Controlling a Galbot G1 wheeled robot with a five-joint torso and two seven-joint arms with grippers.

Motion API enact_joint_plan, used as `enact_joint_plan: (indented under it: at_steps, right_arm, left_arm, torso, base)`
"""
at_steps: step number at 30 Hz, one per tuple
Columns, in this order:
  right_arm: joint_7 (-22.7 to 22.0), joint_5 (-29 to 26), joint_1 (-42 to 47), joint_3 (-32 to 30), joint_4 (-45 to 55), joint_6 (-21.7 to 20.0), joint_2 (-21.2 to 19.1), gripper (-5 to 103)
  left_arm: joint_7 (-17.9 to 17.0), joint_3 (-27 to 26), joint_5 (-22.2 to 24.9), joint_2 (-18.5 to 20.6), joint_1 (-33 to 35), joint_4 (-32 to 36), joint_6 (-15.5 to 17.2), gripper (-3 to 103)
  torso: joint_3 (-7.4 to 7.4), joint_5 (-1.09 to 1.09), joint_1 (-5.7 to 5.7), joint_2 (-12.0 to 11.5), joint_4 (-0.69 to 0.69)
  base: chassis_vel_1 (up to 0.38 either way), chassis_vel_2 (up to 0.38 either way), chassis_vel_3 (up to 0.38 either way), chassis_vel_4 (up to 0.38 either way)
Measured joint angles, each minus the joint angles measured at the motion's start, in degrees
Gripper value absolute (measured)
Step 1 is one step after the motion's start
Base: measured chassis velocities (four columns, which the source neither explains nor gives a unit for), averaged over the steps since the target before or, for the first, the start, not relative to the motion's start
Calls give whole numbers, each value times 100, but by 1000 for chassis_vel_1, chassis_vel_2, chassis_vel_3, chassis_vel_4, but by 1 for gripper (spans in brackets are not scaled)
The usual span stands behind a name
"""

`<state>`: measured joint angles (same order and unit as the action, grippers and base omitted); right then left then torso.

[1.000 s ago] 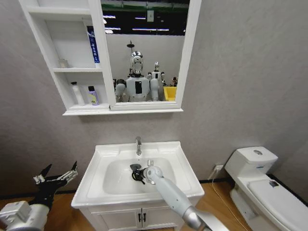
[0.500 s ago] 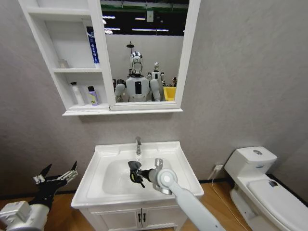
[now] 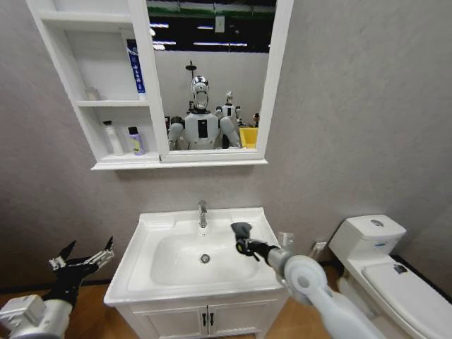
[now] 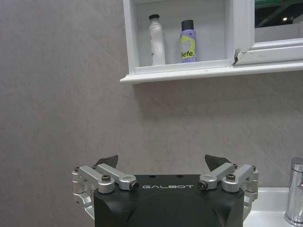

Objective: Move facial cleanser and shampoo from washbasin to cabinet, then wipe washbasin with towel.

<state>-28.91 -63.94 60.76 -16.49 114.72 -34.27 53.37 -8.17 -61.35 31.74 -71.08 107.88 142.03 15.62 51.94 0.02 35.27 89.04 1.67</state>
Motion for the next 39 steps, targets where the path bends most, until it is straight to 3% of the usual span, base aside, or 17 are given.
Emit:
enact_joint_plan:
  at_steps: [3, 6, 9, 15, 17, 21, 23, 28, 32, 39]
  right_arm:
    - [367, 299, -415, 100, -791, 135, 1, 4]
    - [1070, 731, -1106, 487, -2035, 453, 108, 4]
    - [1364, 925, -1703, 801, -2820, 580, 291, 4]
    - [1448, 1299, -2382, 1196, -3678, 686, 717, 3]
    - [1433, 1368, -2643, 1382, -4113, 716, 1029, 13]
    - [1426, 1364, -2772, 1509, -4426, 718, 1218, 24]
    - [1397, 1428, -2860, 1551, -4682, 718, 1327, 35]
    - [1388, 1470, -2948, 1583, -4863, 718, 1305, 51]
    - [1349, 1459, -2957, 1589, -4791, 705, 1186, 73]
    - [1212, 1400, -2821, 1561, -4440, 620, 1070, 94]
  left_arm:
    - [0, 0, 0, 0, 0, 0, 0, 100]
    - [4, 0, 0, 0, 0, 0, 0, 100]
    - [2, 0, 0, 0, 0, 0, 0, 100]
    - [2, 0, 0, 0, 0, 0, 0, 100]
    - [2, 0, 0, 0, 0, 0, 0, 100]
    - [2, 0, 0, 0, 0, 0, 0, 100]
    - [2, 0, 0, 0, 0, 0, 0, 100]
    - [2, 0, 0, 0, 0, 0, 0, 100]
    - [1, 0, 0, 0, 0, 0, 0, 100]
    - [1, 0, 0, 0, 0, 0, 0, 100]
  torso:
    - [1, 0, 1, -1, -3]
    - [1, 0, 1, -1, -1]
    - [2, 0, 1, -1, -1]
    - [2, -2, 2, -1, -2]
    - [2, -2, 1, -1, -3]
    - [1, -3, 1, -1, -1]
    - [1, -2, 1, -1, 0]
    - [1, -2, 2, -1, 0]
    - [1, -2, 1, -1, 0]
    - [0, -2, 1, -1, 0]
  base:
    - [0, 0, 0, 0]
    - [0, 0, 0, 0]
    - [0, 0, 0, 0]
    - [0, 0, 0, 0]
    - [0, 0, 0, 0]
    - [0, 0, 0, 0]
    - [0, 0, 0, 0]
    - [0, 0, 0, 0]
    - [0, 0, 0, 0]
    - [0, 0, 0, 0]
